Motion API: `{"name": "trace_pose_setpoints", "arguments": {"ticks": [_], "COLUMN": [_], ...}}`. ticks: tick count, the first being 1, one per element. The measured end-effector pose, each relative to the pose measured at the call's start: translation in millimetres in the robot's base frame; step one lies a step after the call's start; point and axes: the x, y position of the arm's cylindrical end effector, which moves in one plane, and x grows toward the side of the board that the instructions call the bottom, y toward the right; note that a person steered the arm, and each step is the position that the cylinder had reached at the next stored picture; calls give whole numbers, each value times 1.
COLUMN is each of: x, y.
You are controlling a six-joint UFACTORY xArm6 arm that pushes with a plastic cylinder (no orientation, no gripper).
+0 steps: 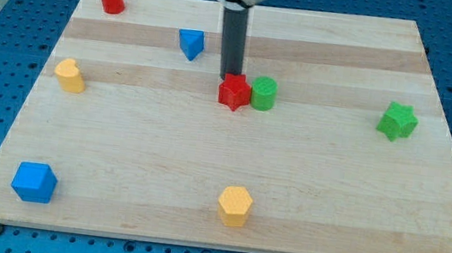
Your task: Place the blue triangle vertically above the green circle
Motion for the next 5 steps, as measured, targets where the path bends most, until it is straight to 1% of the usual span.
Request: {"name": "trace_pose_setpoints", "arguments": {"ticks": [2, 3, 4, 5], "x": [8, -28, -57, -66], "y": [-92, -99, -69, -21]}}
